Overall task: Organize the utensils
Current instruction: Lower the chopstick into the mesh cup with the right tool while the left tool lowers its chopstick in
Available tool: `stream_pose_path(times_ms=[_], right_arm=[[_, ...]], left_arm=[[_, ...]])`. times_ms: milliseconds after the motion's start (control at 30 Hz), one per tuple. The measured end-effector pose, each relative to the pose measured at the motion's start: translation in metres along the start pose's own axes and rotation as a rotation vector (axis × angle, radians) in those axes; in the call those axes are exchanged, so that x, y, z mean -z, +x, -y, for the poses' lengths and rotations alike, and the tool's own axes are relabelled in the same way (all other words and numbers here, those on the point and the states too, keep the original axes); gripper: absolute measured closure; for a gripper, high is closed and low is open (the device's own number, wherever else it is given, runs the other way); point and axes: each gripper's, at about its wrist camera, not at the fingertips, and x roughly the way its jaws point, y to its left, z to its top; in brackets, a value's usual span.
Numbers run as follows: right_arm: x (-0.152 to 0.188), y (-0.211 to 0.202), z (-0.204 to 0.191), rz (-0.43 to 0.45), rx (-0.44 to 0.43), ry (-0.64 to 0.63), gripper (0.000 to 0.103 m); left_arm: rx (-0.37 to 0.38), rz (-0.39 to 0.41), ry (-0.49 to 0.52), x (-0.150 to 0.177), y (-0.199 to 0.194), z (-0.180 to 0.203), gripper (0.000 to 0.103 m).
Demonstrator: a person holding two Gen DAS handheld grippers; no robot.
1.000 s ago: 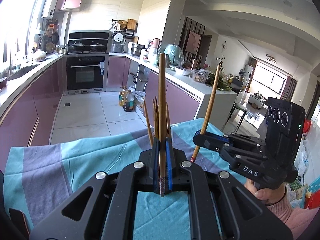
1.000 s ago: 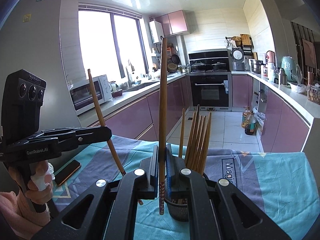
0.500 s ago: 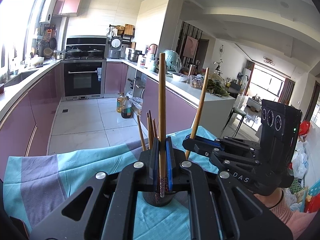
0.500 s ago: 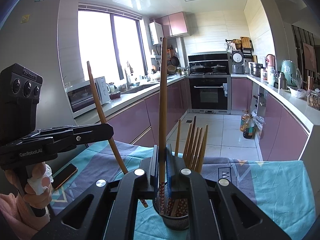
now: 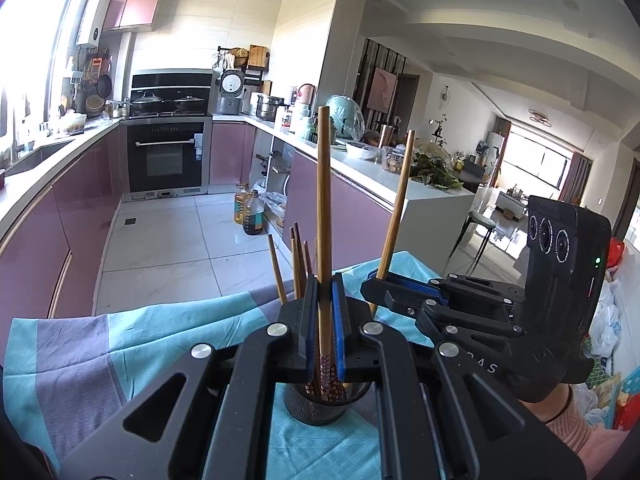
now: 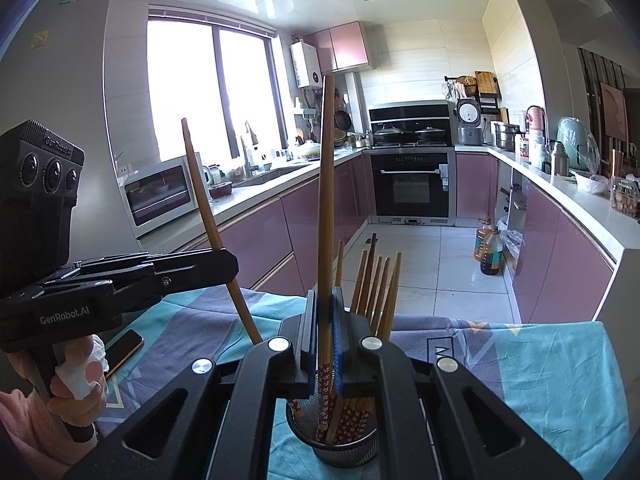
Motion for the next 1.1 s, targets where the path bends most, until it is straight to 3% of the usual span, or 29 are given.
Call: stream_pose_path(times_ms=[1100], right_arm=[[0.011,0.018,0.011,-0.041,0.04,0.024,0.097]], left_arm=[[-0.012,-0.081,0.009,-0.003,0.019,-0.004,0.096]])
